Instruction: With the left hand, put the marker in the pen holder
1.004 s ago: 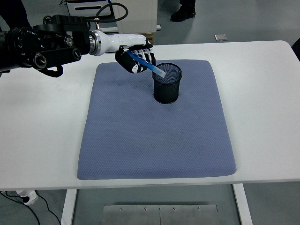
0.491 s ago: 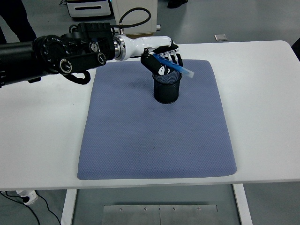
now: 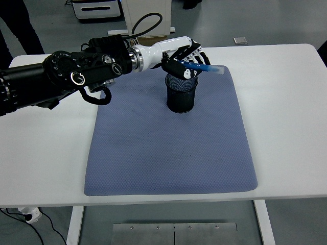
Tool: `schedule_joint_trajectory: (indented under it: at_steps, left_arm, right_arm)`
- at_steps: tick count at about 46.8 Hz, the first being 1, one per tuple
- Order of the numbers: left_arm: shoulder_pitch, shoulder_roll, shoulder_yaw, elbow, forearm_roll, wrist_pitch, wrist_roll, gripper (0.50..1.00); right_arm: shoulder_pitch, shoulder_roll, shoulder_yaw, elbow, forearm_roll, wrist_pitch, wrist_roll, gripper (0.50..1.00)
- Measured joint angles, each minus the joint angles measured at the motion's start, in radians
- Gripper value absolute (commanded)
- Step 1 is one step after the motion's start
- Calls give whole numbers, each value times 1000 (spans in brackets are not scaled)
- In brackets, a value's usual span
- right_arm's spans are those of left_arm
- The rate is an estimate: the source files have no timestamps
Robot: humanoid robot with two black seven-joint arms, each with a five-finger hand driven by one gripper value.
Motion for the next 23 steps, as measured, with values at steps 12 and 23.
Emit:
schedule_joint_trajectory:
  at_steps: [12, 23]
  left_arm:
    - [78, -12, -67, 15, -76, 14, -4, 500]
    - [153, -11, -170, 17, -128, 45, -9, 517]
  right_arm:
    - [0, 0, 0, 0, 0, 0, 0, 1000]
    - [0, 0, 0, 0, 0, 0, 0, 1000]
